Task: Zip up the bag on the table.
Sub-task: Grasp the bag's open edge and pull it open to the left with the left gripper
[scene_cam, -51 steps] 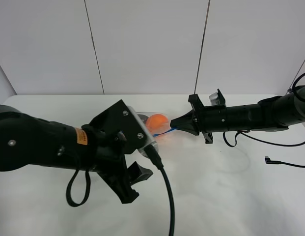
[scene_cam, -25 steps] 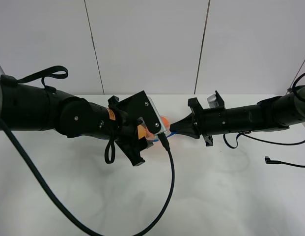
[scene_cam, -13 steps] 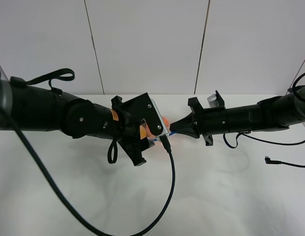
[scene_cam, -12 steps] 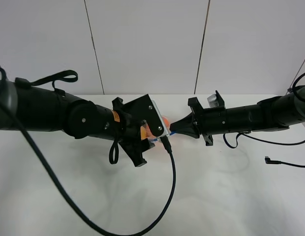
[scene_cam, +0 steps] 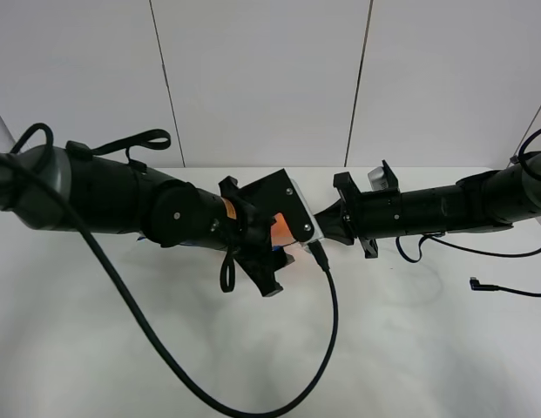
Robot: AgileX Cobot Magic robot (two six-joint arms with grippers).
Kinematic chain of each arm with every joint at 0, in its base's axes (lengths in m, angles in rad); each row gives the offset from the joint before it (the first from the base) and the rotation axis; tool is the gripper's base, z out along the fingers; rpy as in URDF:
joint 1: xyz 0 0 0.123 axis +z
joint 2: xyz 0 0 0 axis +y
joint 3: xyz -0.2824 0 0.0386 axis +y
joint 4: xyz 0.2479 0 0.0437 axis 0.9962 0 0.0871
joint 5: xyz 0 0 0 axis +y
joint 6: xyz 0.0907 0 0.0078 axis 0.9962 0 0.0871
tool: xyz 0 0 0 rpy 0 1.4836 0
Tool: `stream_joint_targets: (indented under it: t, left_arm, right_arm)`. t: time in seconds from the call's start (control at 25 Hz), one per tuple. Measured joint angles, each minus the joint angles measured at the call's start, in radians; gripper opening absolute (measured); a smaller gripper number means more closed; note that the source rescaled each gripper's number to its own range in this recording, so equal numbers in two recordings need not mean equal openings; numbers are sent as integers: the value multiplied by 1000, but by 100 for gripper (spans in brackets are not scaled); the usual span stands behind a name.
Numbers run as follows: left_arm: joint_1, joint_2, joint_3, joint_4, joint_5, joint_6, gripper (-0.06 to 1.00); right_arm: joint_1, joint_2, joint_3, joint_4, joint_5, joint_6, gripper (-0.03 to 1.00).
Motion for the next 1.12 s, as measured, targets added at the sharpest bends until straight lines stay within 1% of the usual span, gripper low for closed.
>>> stream_joint_targets:
  t: [0.16, 0.32, 0.72, 0.8, 0.84, 0.92, 1.04, 1.12]
  left_arm:
    - [-13, 23, -14, 0, 6, 0, 74]
    - [0, 27, -16, 1, 9, -1, 74]
    - [4, 27, -17, 1, 9, 11, 74]
    - [4, 27, -17, 1, 9, 18, 72]
    - [4, 27, -17, 1, 9, 21, 67]
    - [4, 27, -17, 1, 9, 26, 51]
    - [4, 27, -17, 1, 9, 27, 23]
    - [4, 27, -17, 1, 9, 30, 11]
  right_arm:
    - [0, 0, 0, 0, 0, 0, 0]
    - [0, 0, 0, 0, 0, 0, 0]
    - [0, 0, 0, 0, 0, 0, 0]
    - [0, 0, 0, 0, 0, 0, 0]
    - [0, 0, 0, 0, 0, 0, 0]
    - [0, 0, 0, 0, 0, 0, 0]
    - [0, 0, 0, 0, 0, 0, 0]
    - [0, 0, 0, 0, 0, 0, 0]
